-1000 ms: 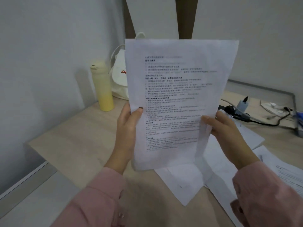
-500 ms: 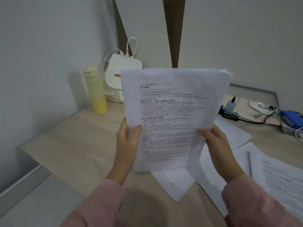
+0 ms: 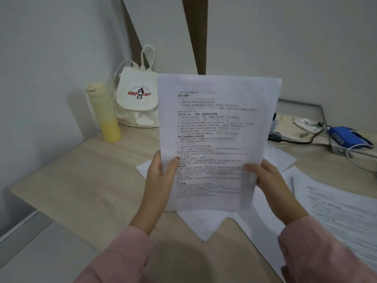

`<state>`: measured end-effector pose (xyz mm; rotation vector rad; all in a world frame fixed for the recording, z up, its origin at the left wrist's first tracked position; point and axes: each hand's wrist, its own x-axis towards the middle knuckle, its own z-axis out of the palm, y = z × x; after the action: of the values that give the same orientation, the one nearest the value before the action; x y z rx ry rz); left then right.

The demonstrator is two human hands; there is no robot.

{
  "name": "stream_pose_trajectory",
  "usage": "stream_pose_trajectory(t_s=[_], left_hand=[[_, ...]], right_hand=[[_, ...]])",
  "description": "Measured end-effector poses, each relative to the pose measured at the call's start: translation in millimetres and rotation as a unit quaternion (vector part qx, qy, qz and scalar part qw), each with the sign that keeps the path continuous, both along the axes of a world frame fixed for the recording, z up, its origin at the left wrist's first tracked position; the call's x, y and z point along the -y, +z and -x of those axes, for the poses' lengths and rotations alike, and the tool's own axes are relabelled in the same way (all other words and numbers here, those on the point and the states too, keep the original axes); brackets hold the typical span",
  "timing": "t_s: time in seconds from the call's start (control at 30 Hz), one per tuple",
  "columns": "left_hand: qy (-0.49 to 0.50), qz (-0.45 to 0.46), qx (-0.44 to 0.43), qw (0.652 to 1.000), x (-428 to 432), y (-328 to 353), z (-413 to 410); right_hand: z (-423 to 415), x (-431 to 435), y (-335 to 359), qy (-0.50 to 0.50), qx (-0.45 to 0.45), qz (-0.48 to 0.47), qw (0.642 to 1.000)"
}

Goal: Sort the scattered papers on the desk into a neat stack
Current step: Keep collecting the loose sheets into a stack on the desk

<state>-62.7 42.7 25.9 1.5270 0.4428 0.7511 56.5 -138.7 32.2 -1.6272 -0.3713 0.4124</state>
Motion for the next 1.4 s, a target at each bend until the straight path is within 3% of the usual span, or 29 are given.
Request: stream_pose_trajectory(t_s=[0.2, 0.53, 0.7, 0.83, 0.9, 1.03, 1.13, 1.4], left_hand=[[-0.114, 0.021, -0.089, 0.989, 53.4, -0.8, -36.7], [-0.359, 0.058, -0.206, 0.909, 175.7, -32.4, -83.6], [-0.366, 0.020, -0.256, 0.894, 208.7, -54.7, -93.5], [-0.374, 0.044, -0.260, 0.889, 217.7, -67.9, -97.6], [-0.384, 0.067, -0.260, 0.884, 218.6, -57.5, -93.4], [-0.385, 0.093, -0.276, 0.876, 217.6, -59.5, -92.6], [-0.380, 0.103, -0.277, 0.877, 216.2, -61.2, -91.6], [-0.387, 0.113, -0.275, 0.873, 213.1, -54.4, -87.9]], right_hand=[[-11.5, 69.0, 1.4, -0.103, -0.016, 0.089, 0.991], [-6.3, 210.2, -29.4, -0.274, -0.056, 0.205, 0.938], [-3.9, 243.7, -52.1, -0.305, -0.029, 0.298, 0.904], [-6.6, 254.9, -62.9, -0.304, -0.025, 0.417, 0.856], [-9.5, 257.5, -62.2, -0.305, -0.048, 0.394, 0.865], [-12.5, 264.0, -51.8, -0.328, -0.134, 0.236, 0.905], [-10.2, 267.5, -51.8, -0.313, -0.170, 0.192, 0.915], [-2.2, 256.3, -53.2, -0.273, -0.118, 0.154, 0.942]])
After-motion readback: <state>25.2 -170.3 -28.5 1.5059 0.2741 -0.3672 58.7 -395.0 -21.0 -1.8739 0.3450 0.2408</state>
